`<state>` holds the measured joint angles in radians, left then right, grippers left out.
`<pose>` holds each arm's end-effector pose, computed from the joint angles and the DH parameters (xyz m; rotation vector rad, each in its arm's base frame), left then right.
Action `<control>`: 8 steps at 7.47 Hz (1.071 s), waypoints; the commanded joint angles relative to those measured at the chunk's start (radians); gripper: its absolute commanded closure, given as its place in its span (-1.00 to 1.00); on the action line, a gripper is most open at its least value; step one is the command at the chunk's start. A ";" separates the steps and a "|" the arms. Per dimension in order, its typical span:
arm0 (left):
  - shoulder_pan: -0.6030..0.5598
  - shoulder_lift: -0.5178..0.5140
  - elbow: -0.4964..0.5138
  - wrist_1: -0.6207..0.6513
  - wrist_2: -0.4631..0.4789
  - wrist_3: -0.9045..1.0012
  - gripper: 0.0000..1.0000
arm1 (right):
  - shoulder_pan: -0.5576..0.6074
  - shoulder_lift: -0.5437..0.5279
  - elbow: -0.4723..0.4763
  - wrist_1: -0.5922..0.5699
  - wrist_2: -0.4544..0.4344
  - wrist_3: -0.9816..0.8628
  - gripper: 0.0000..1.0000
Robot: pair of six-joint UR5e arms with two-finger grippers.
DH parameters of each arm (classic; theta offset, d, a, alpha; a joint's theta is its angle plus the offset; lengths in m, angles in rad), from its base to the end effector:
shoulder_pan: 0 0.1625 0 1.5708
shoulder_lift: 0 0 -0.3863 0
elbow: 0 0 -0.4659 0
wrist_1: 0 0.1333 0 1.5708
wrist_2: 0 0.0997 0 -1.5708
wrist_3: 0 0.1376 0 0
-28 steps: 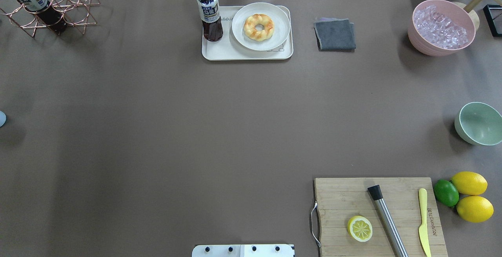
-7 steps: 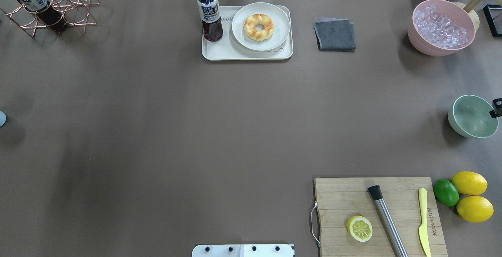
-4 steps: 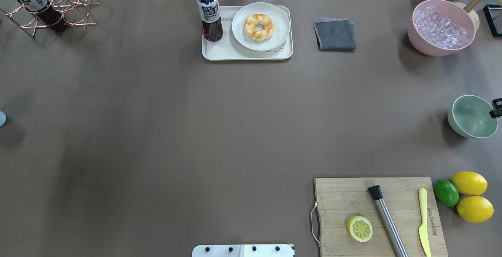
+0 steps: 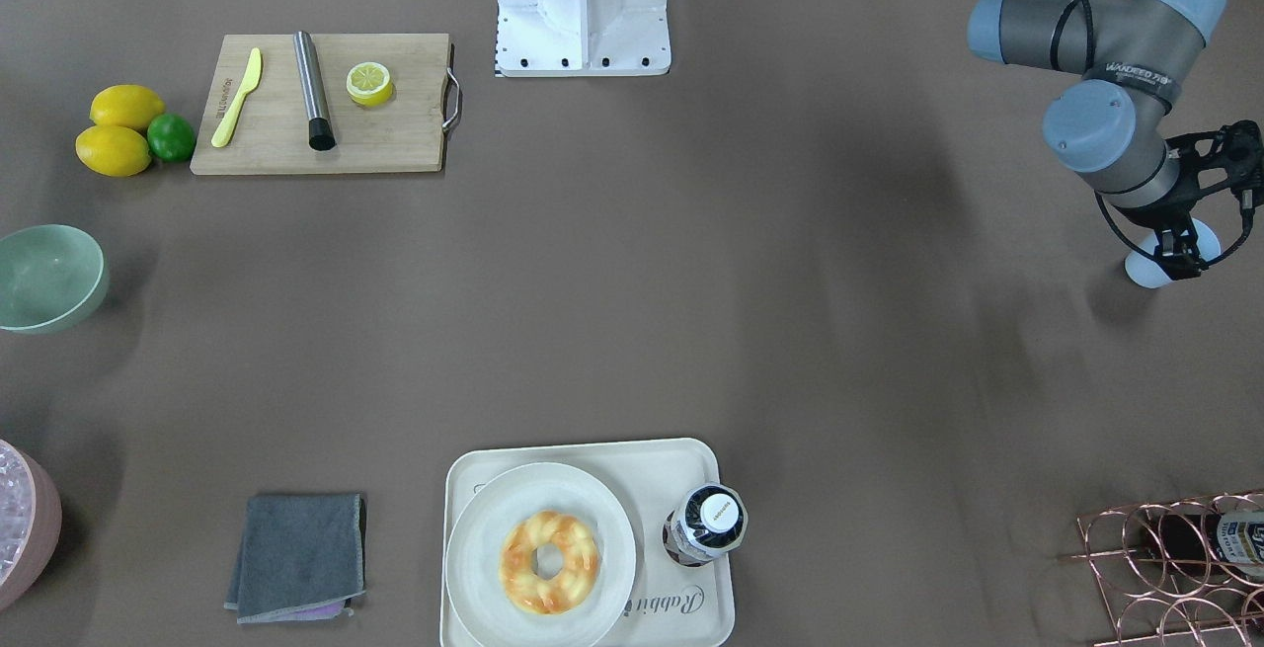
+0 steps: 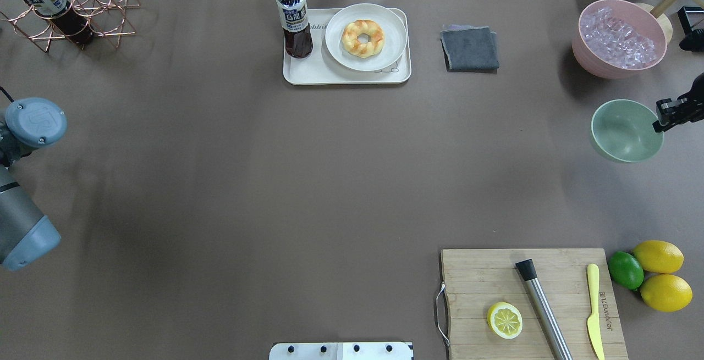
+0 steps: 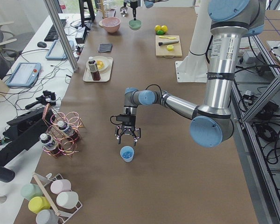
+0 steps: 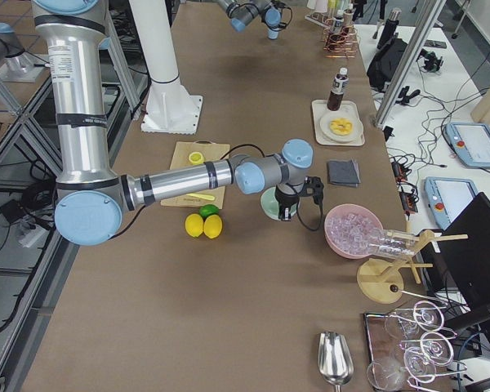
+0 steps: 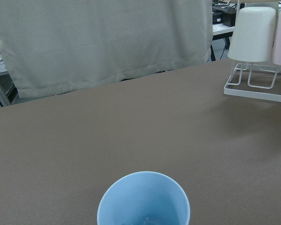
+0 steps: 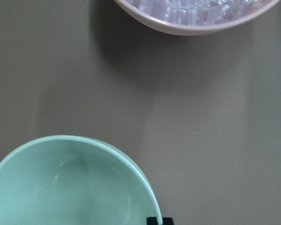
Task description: Pour ice into bowl
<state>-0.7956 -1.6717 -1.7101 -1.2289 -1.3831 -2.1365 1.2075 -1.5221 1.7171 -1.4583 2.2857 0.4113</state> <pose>0.2902 -0.5233 0.5806 0.1887 -0.1320 -1.3463 -0.1738 -0.5783 0.5269 0.0046 -0.7675 -0.0643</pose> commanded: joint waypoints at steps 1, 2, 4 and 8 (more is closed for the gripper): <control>0.039 -0.032 0.108 0.003 0.001 -0.042 -0.94 | -0.026 0.165 0.067 -0.245 -0.003 0.015 1.00; 0.042 -0.033 0.122 0.003 0.001 -0.055 -0.94 | -0.060 0.256 0.076 -0.326 -0.040 0.067 1.00; 0.055 -0.046 0.186 0.005 0.001 -0.068 -0.94 | -0.135 0.458 0.046 -0.471 -0.078 0.160 1.00; 0.055 -0.053 0.253 0.002 0.001 -0.083 -0.94 | -0.333 0.770 -0.094 -0.527 -0.190 0.421 1.00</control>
<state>-0.7411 -1.7281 -1.4654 -1.2270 -1.3821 -2.2194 0.9651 -0.8788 1.6881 -1.9703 2.1594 0.7165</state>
